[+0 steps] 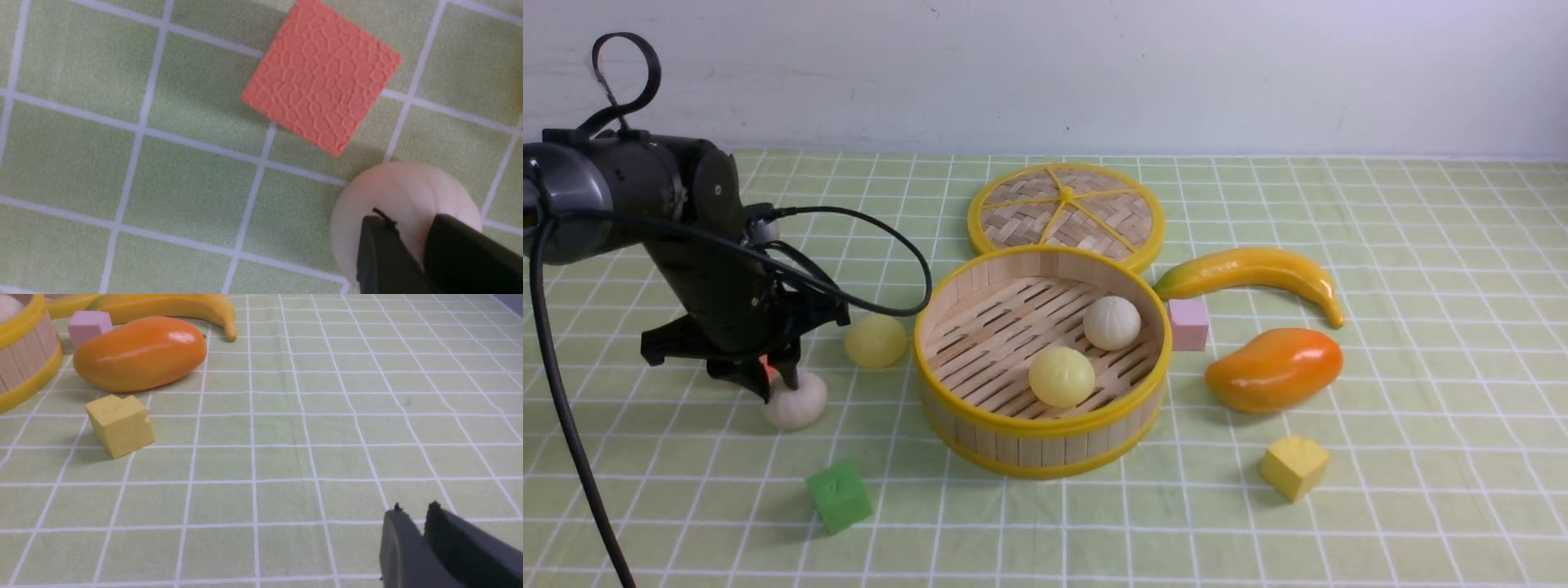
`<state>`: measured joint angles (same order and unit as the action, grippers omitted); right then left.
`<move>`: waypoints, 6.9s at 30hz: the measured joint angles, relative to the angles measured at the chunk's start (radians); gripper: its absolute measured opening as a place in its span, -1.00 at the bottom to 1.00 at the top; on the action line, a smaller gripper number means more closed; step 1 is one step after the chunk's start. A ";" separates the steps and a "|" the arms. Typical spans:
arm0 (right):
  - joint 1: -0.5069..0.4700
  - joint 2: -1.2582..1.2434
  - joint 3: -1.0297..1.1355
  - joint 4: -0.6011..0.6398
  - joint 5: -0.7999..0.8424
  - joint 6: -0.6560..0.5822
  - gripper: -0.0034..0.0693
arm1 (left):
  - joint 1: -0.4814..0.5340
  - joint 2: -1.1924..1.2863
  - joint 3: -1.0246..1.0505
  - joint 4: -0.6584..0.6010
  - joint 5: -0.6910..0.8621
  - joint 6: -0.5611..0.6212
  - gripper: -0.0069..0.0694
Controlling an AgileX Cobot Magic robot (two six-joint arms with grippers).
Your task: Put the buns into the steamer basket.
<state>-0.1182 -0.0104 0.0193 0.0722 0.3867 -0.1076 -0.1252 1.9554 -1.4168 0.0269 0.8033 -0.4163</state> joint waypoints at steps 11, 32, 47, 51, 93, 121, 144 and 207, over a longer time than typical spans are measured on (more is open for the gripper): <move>0.000 0.000 0.000 0.000 0.000 0.000 -0.62 | 0.000 -0.007 0.000 -0.001 0.025 0.027 -0.85; 0.000 0.000 0.000 0.000 0.000 0.000 -0.58 | -0.001 -0.078 -0.124 -0.202 0.139 0.139 -0.85; 0.000 0.000 0.000 0.000 0.000 0.000 -0.54 | -0.222 0.015 -0.316 -0.247 0.163 0.157 -0.85; 0.000 0.000 0.000 0.000 0.000 0.000 -0.53 | -0.240 0.086 -0.316 -0.246 0.131 0.156 -0.85; 0.000 0.000 0.000 0.001 0.000 0.000 -0.43 | -0.041 0.203 -0.377 -0.211 0.076 0.078 0.07; 0.000 0.000 0.000 0.001 0.000 0.000 -0.37 | -0.075 0.231 -0.711 -0.199 0.296 0.053 -0.85; 0.000 0.000 0.000 0.000 0.000 0.000 -0.28 | -0.238 0.317 -0.746 -0.170 0.330 -0.069 0.02; 0.000 0.000 0.000 0.001 0.001 0.000 -0.25 | -0.238 -1.977 0.803 0.179 0.168 -0.157 -0.60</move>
<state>-0.1182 -0.0104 0.0193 0.0729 0.3878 -0.1076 -0.3636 -0.0219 -0.6139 0.2059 0.9717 -0.5737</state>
